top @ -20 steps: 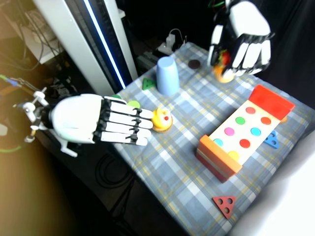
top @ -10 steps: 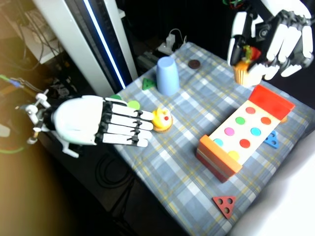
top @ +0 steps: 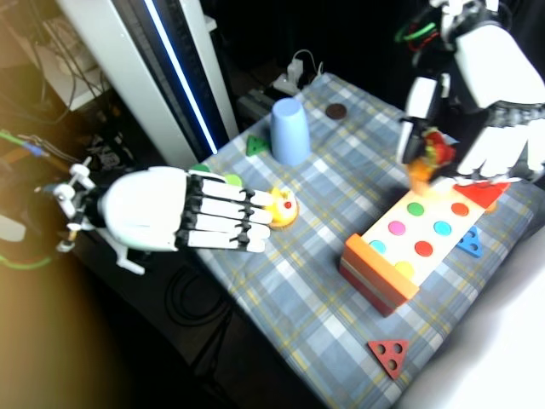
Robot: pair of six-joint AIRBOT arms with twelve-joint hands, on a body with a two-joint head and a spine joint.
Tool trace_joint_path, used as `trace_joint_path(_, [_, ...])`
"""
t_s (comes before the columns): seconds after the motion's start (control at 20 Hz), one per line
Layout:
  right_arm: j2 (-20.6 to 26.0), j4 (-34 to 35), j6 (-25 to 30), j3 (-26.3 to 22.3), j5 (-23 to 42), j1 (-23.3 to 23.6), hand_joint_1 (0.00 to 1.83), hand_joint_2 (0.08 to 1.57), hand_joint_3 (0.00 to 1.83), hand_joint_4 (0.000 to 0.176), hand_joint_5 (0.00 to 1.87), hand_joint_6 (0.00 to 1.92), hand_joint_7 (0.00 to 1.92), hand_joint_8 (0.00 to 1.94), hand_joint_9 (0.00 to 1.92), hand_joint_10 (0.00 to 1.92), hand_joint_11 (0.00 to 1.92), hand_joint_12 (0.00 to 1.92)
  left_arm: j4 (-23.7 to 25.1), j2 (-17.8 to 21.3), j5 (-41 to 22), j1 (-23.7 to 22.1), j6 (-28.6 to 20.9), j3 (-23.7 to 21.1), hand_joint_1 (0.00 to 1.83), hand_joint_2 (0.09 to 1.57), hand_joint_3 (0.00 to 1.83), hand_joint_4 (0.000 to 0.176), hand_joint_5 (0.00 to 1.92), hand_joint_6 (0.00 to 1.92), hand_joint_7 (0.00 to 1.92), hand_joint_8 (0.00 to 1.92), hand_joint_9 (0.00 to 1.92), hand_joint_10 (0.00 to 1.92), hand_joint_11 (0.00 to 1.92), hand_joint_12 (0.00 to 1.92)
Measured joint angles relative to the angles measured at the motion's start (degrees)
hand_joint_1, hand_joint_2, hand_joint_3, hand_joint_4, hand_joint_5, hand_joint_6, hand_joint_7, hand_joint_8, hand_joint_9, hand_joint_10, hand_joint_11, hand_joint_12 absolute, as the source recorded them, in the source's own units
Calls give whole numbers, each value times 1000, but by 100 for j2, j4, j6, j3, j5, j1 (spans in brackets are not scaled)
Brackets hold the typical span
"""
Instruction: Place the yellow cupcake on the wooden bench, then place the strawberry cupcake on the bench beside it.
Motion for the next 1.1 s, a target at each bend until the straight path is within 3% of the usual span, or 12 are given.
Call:
trace_joint_path(0.1, [0,2,0,0,4,0,588,1303,1,23,500,5,531,2,473,2,228,672,-476,-55,-70,0,544,52,1240,1155,0,0,898,1061,890,1186,638,1369,265,1691])
trace_joint_path(0.25, [-2,-11,2,11,-2,0,639,1304,0,16,503,2,532,1,476,2,213,682,-634,-203,-74,37,627,153,1250,1149,0,0,992,699,879,1378,631,1121,180,1584])
trace_joint_path(0.35, [-2,-2,4,17,-2,0,636,1311,3,15,496,0,525,0,468,0,206,682,-640,-260,-39,92,632,162,1232,1174,0,0,871,1062,848,1269,573,1302,186,1763])
trace_joint_path(0.45, [-2,-4,7,17,0,0,625,1310,2,16,500,2,525,1,475,4,215,688,-640,-258,-2,114,632,162,1226,1173,0,0,943,843,818,1434,580,1005,156,1576])
trace_joint_path(0.6, [-13,-13,28,17,2,0,623,1313,1,10,501,1,519,0,470,1,206,685,-651,-258,-57,164,632,162,1209,1213,3,0,784,1236,774,1345,478,1475,153,1849])
trace_joint_path(0.7, [-13,-4,46,17,0,0,634,1310,0,13,509,3,524,2,476,3,214,688,-664,-258,-31,238,634,162,1212,1206,0,0,797,1225,790,1318,473,1574,170,1891])
trace_joint_path(0.8, [-13,-7,63,17,2,0,627,1312,0,25,505,2,520,2,474,2,211,691,-667,-258,-22,243,634,162,1220,1195,0,0,947,839,738,1539,497,1278,147,1736])
trace_joint_path(0.9, [-13,-7,66,17,0,0,639,1308,0,25,512,4,528,4,478,3,212,694,-667,-258,-20,245,634,162,1193,1189,0,0,958,930,736,1443,628,764,169,1457])
trace_joint_path(0.95, [-13,-7,68,17,0,0,639,1309,0,27,506,1,523,2,472,1,208,693,-667,-258,-17,245,636,162,1004,1192,3,101,845,1163,685,689,647,684,149,1438])
trace_joint_path(1.0, [-13,-7,72,17,2,0,637,1309,0,30,500,0,523,1,475,2,209,693,-664,-258,-17,245,636,162,946,1203,1,160,802,1241,761,284,677,547,154,1300])
trace_joint_path(1.05, [-13,-7,87,17,0,0,633,1309,0,26,499,1,525,2,475,2,205,690,-678,-258,-17,245,634,162,949,1194,5,162,809,1234,808,22,785,219,154,1152])
trace_joint_path(1.1, [-13,-7,87,17,0,0,633,1309,0,26,499,1,525,2,475,2,205,690,-678,-258,-17,245,634,162,949,1194,5,162,809,1234,808,22,785,219,154,1152])
